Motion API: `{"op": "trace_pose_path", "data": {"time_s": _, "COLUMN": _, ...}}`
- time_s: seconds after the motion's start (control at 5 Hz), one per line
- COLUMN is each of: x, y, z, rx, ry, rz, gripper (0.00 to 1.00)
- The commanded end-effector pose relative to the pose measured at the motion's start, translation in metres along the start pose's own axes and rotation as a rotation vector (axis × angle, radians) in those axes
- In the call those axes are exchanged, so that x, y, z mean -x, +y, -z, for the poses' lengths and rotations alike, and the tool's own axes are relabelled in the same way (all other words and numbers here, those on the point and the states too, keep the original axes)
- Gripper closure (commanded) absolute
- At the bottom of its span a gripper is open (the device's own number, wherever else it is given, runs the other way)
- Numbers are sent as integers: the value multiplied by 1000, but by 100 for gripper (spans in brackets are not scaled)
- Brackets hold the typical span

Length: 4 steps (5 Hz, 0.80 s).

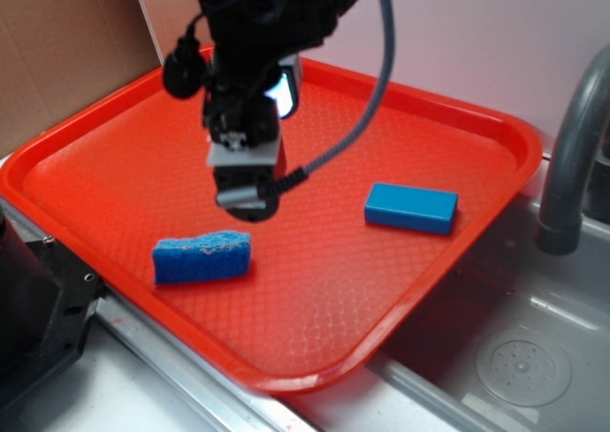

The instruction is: Grab the blue block.

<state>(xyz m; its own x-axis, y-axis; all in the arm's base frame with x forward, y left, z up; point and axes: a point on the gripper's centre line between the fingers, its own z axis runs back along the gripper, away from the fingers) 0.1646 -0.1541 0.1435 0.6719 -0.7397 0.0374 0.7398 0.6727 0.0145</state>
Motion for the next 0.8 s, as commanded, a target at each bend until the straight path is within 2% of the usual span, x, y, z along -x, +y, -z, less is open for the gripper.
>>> {"op": "trace_pose_path", "data": {"time_s": 0.0, "x": 2, "y": -4, "z": -11, "rx": -3, "ry": -46, "rz": 3, "gripper": 0}}
{"op": "trace_pose_path", "data": {"time_s": 0.4, "x": 2, "y": -4, "z": -11, "rx": -3, "ry": -46, "rz": 3, "gripper": 0}}
{"op": "trace_pose_path", "data": {"time_s": 0.6, "x": -11, "y": 6, "z": -9, "rx": -13, "ry": -78, "rz": 125, "gripper": 0}}
